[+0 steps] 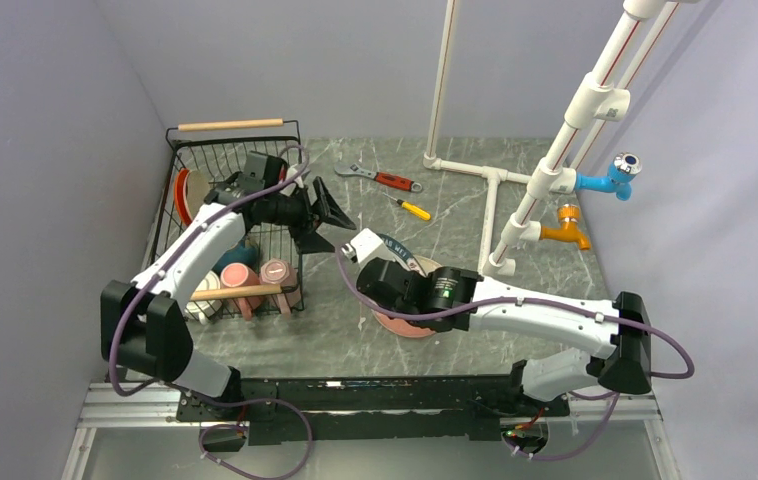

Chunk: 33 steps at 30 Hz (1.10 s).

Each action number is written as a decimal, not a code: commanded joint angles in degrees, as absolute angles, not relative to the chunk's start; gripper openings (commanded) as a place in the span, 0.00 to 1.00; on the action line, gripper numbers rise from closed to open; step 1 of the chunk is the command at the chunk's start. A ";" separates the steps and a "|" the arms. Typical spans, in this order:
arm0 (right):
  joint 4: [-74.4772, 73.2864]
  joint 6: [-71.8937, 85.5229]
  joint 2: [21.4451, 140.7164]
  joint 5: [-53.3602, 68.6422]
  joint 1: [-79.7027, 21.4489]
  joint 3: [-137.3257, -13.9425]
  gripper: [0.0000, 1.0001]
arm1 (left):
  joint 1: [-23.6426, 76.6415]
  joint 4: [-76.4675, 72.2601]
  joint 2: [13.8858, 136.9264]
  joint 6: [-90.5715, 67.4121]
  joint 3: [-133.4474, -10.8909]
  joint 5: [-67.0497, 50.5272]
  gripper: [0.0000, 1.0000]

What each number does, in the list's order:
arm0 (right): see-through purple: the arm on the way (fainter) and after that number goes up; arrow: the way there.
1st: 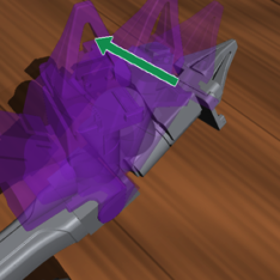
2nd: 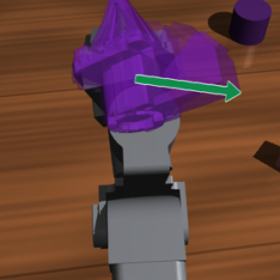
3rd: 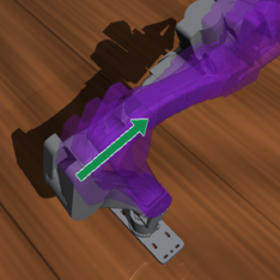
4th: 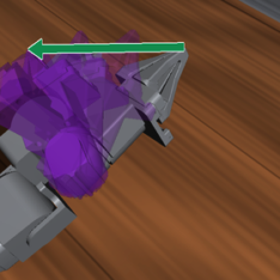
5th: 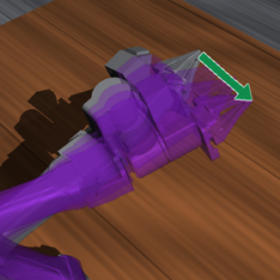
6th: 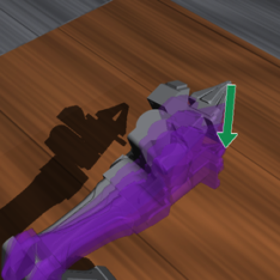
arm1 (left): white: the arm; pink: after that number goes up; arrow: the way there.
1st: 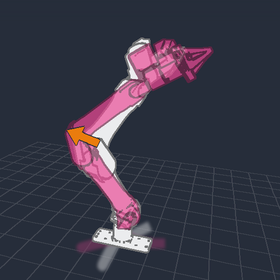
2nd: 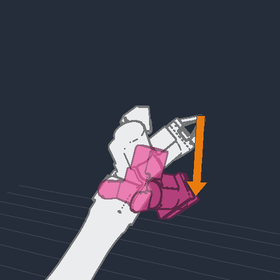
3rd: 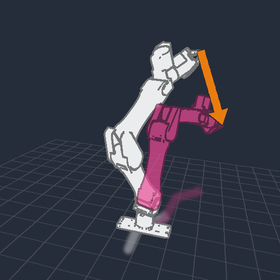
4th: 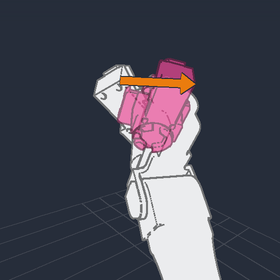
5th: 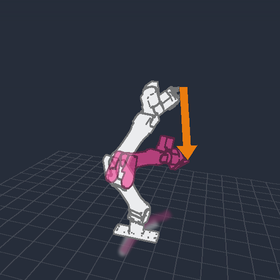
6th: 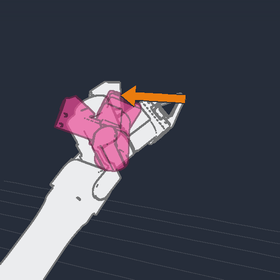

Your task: Load the mixed dishes into the dish rack

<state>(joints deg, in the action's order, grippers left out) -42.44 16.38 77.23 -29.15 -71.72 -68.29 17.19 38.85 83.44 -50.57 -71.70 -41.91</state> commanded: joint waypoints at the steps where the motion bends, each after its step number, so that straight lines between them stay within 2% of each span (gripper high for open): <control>1: -40.53 15.14 75.05 -32.35 -70.62 -70.88 0.00 | 20.29 36.09 85.37 -52.74 -74.81 -43.83 0.82; 11: -38.65 12.16 75.98 -31.17 -68.59 -74.19 0.00 | 26.94 40.61 91.64 -48.34 -80.93 -41.50 0.82; 15: -37.99 11.69 76.52 -31.10 -68.24 -75.00 0.00 | 29.36 45.24 95.09 -44.68 -85.42 -39.65 0.79; 27: -35.09 10.48 79.26 -30.79 -67.38 -76.93 0.00 | 32.29 52.16 98.14 -39.70 -92.67 -34.43 0.44; 33: -34.35 9.61 80.30 -30.27 -67.40 -77.56 0.00 | 32.27 52.62 97.31 -39.14 -92.67 -33.39 0.19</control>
